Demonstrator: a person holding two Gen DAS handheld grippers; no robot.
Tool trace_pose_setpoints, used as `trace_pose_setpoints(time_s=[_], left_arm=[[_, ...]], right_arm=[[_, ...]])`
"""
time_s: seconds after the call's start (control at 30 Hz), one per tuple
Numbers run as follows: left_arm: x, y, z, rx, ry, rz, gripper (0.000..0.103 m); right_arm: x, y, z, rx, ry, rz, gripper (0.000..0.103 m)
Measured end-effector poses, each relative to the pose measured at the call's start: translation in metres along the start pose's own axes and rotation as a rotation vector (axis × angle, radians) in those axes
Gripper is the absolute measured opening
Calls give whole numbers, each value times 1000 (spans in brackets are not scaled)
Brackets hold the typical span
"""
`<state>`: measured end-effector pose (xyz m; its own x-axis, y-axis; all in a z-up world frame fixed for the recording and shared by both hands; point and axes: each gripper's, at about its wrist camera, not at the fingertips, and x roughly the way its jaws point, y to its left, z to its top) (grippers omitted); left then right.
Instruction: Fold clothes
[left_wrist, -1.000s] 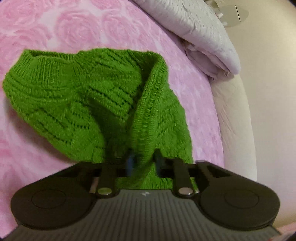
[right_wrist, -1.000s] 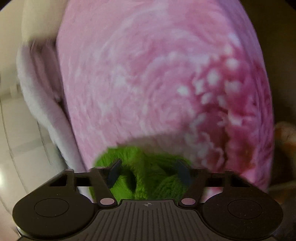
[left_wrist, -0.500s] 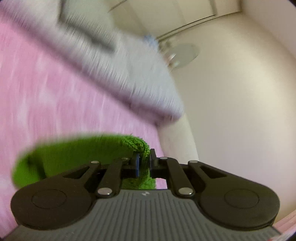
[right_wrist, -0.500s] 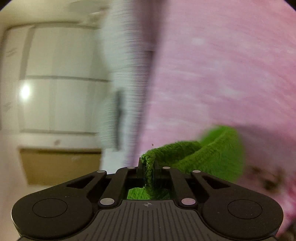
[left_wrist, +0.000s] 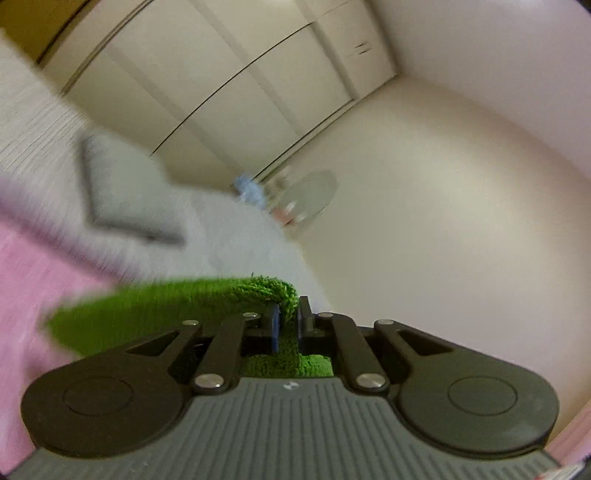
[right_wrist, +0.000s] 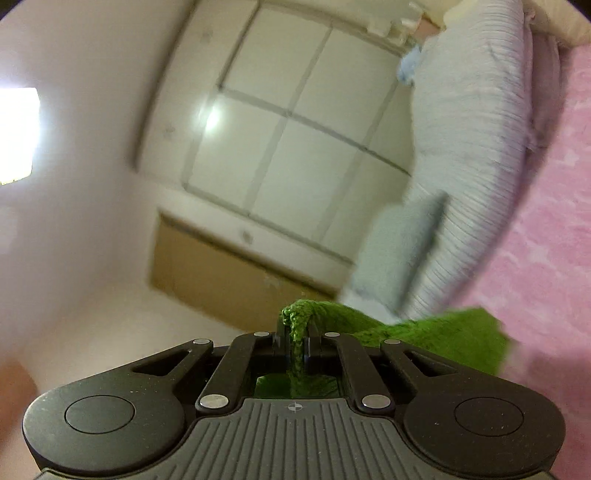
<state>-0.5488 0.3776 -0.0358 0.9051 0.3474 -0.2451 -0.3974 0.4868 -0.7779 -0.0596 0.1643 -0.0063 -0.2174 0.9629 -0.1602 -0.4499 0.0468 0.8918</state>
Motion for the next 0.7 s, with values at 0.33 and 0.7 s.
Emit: trace_pose_setpoints(time_s=[0.33,0.7], left_arm=[[-107,126,-196,-354,334,776,13],[-92,137,-242,-332,318,776,21]], right_arm=[[-8,-106,-161,-61,710,-639,32],[7,-149,-189,-140,697,-671,32]])
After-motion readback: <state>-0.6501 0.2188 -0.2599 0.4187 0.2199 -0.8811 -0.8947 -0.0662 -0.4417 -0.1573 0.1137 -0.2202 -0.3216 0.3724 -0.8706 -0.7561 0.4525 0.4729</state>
